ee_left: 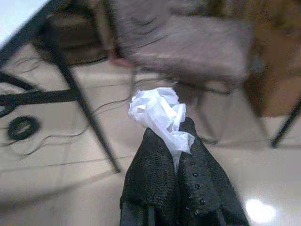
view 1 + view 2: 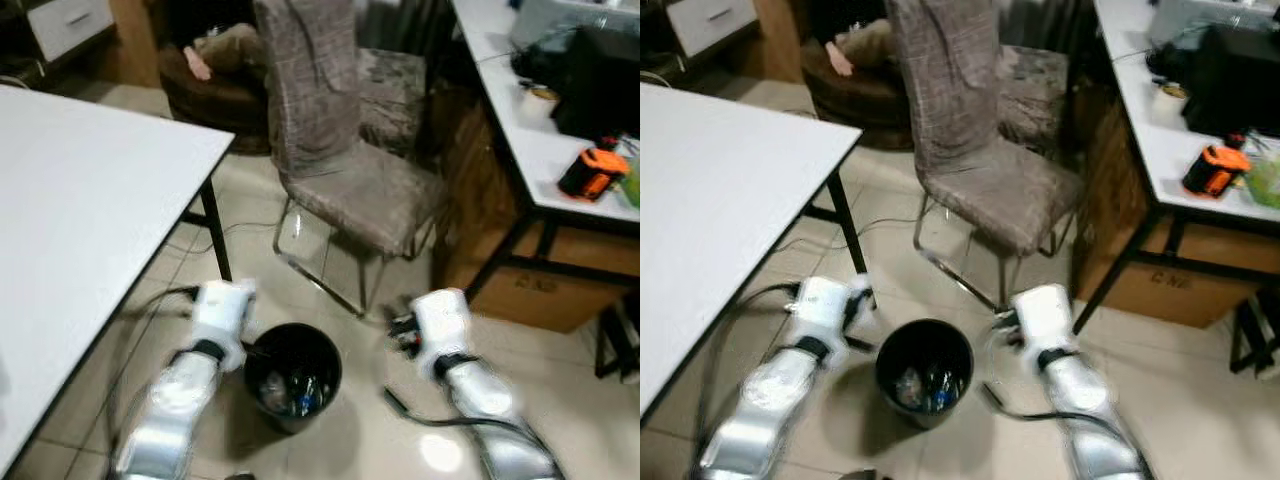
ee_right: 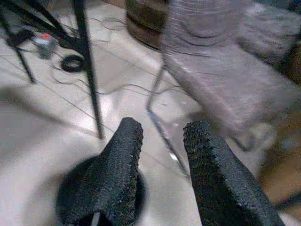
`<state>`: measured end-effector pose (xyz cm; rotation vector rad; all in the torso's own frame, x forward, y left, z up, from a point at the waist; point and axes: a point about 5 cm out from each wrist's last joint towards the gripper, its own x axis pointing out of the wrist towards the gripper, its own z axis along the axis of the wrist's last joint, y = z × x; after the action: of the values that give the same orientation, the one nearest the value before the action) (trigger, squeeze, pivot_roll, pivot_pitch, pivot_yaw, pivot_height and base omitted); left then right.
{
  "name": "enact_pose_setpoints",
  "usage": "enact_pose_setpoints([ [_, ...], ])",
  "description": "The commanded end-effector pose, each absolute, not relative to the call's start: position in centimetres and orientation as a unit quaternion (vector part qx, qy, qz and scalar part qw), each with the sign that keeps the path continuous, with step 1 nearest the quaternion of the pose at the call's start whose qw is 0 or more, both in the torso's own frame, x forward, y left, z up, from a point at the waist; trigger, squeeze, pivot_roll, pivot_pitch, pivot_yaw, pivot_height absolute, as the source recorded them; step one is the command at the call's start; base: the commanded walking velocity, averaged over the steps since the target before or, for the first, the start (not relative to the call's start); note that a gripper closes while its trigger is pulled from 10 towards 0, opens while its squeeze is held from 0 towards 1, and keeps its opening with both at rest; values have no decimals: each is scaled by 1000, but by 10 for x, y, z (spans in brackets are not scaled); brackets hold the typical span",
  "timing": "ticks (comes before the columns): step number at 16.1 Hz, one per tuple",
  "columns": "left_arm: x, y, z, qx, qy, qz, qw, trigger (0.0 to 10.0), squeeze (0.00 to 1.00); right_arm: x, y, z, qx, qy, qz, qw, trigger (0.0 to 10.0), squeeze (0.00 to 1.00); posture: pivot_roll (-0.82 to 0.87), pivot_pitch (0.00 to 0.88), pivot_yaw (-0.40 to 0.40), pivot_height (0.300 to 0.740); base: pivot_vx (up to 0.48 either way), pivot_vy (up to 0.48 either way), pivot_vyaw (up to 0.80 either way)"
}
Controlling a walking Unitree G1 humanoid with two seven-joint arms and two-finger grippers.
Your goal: Picking trash to rubbish bin
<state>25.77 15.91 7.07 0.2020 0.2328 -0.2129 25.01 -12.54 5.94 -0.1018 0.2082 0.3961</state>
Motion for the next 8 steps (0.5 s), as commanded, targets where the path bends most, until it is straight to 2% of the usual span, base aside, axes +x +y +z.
enact_pose_setpoints([
  [1,262,145,74,97,103,-130,981,10000,0,250,-142,57,-58,112,163,978,10000,0,-63,106,-17,740,0,0,0],
  [4,276,134,74,104,105,-170,974,10000,0,250,-152,65,-62,96,140,983,10000,0,-114,116,22,740,0,0,0],
  [8,287,144,75,94,113,-156,977,10000,0,247,-152,61,-51,103,137,984,10000,0,-103,128,13,740,0,0,0],
])
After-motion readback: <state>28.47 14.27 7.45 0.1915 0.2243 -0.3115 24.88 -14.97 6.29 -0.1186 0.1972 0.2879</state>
